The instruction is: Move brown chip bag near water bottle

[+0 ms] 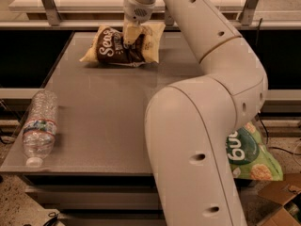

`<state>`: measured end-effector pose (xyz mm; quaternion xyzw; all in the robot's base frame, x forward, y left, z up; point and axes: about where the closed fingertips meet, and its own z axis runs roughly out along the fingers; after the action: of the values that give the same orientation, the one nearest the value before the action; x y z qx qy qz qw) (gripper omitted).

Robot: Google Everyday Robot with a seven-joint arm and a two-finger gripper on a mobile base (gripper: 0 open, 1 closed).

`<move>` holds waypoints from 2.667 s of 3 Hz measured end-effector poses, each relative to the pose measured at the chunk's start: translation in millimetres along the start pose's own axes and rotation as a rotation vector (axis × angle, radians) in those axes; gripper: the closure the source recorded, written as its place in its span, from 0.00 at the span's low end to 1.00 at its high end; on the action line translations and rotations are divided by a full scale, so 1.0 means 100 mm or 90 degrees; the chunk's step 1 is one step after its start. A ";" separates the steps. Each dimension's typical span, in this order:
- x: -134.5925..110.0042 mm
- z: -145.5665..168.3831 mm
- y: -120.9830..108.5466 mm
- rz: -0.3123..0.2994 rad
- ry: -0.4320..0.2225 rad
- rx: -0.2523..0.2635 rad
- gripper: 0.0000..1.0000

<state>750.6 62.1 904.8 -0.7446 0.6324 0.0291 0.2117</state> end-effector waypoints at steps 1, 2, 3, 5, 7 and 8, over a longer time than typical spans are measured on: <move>-0.13 -0.21 -0.04 -0.022 -0.006 0.020 1.00; -0.30 -0.41 -0.03 -0.049 -0.020 0.028 1.00; -0.53 -0.55 0.03 -0.082 -0.034 0.022 1.00; -0.89 -0.85 0.19 -0.129 -0.076 0.022 1.00; -0.96 -1.08 0.75 -0.101 -0.092 0.001 1.00; -0.98 -1.07 0.74 -0.101 -0.094 0.004 1.00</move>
Offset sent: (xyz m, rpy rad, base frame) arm -0.0259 0.0129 0.0913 0.0090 -0.0529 0.1269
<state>636.8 106.9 1012.0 -0.7874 0.5544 0.0655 0.2615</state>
